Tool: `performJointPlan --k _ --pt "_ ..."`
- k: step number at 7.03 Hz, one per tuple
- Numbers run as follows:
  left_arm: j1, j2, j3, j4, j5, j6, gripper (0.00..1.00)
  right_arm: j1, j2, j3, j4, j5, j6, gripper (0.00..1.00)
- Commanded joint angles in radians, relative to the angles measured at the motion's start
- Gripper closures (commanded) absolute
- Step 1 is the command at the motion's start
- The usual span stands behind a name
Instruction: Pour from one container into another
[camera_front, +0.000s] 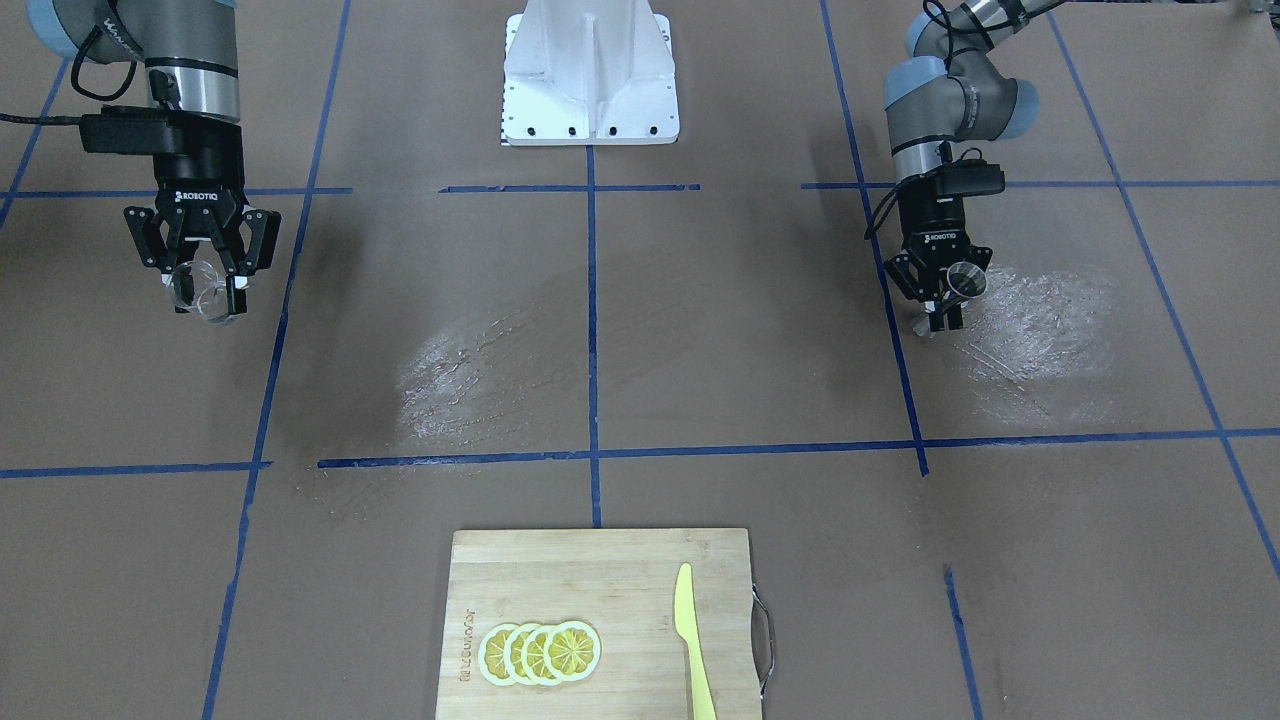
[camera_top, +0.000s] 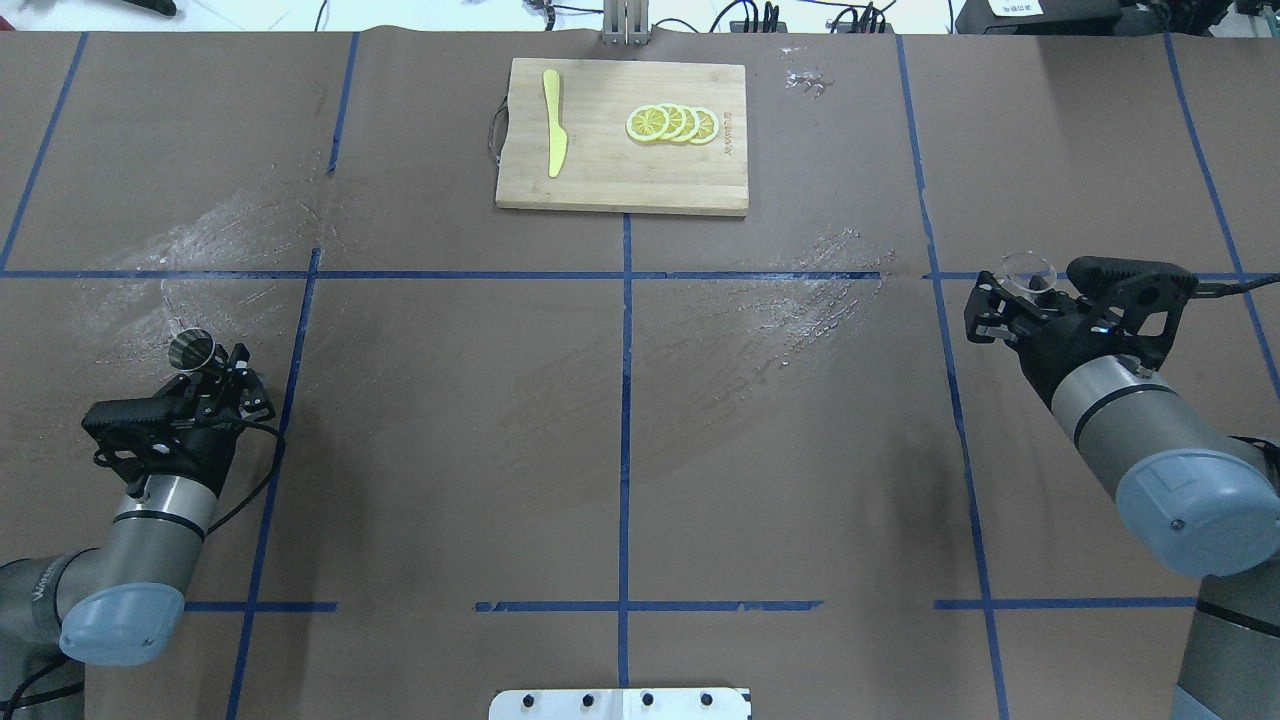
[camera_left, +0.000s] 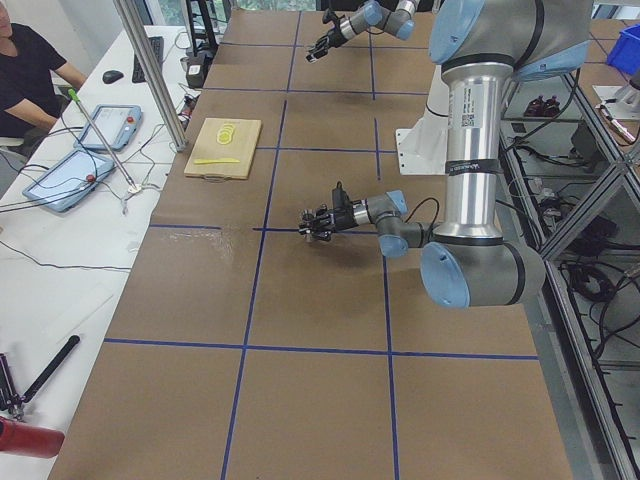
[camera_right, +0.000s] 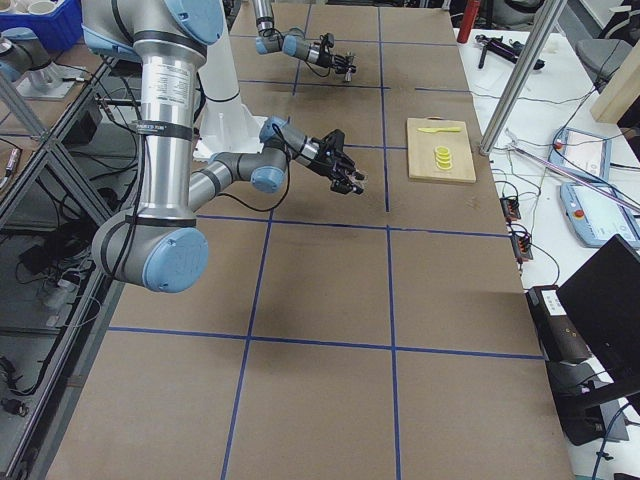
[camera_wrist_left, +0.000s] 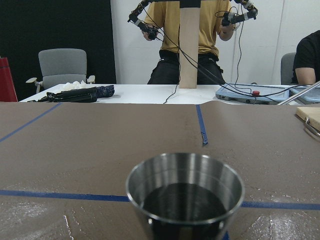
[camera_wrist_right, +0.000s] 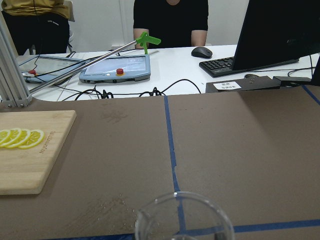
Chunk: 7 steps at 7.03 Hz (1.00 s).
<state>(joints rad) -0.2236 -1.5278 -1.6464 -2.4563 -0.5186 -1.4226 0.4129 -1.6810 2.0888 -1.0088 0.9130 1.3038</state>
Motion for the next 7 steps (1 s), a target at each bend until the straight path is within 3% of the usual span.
performJointPlan --k 1,2,4,5,7 --pt "0.001 -0.002 -0.003 0.0 0.0 0.01 0.57 -0.023 0.001 -0.015 -0.001 -0.035 0.0 1.0" --pt "0.001 -0.003 -0.003 0.0 -0.001 0.01 0.44 -0.034 0.001 -0.019 -0.001 -0.057 0.0 1.0" --pt "0.001 -0.002 -0.006 0.0 -0.003 0.011 0.31 -0.045 0.001 -0.023 0.001 -0.072 0.0 1.0" --pt "0.001 -0.002 -0.007 0.0 -0.009 0.016 0.0 -0.055 0.001 -0.026 -0.001 -0.092 0.0 1.0" --pt "-0.005 0.023 -0.071 -0.004 -0.093 0.121 0.0 -0.084 0.001 -0.041 -0.001 -0.135 0.018 1.0"
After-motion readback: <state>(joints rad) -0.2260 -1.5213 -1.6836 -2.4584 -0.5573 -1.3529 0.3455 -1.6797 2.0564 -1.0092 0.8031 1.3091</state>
